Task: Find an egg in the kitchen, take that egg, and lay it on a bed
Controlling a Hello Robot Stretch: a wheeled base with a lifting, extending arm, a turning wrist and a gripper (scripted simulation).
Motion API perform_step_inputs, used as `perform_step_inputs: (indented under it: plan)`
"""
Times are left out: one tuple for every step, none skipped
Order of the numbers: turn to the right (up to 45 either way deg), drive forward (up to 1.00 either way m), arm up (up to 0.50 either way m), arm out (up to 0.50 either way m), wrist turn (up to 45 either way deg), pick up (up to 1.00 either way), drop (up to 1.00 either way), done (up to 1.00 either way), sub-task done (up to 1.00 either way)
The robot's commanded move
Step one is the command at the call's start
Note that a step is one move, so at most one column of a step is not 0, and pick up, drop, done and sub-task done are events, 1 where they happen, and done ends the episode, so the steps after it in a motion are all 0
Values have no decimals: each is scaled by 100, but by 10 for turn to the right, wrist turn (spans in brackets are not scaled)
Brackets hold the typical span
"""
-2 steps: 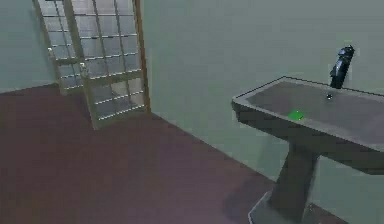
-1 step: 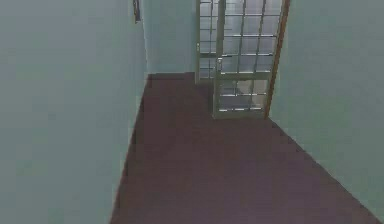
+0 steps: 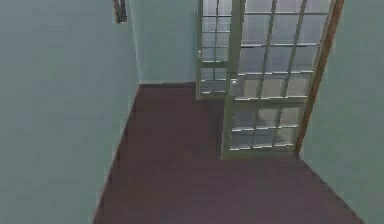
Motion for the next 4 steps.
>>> perform_step_inputs:
  plan:
    - [0, 100, 0, 0, 0, 0, 0, 0, 0]
    - [-90, 0, 0, 0, 0, 0, 0, 0, 0]
    - [0, 40, 0, 0, 0, 0, 0, 0, 0]
    - [150, 0, 0, 0, 0, 0, 0, 0, 0]
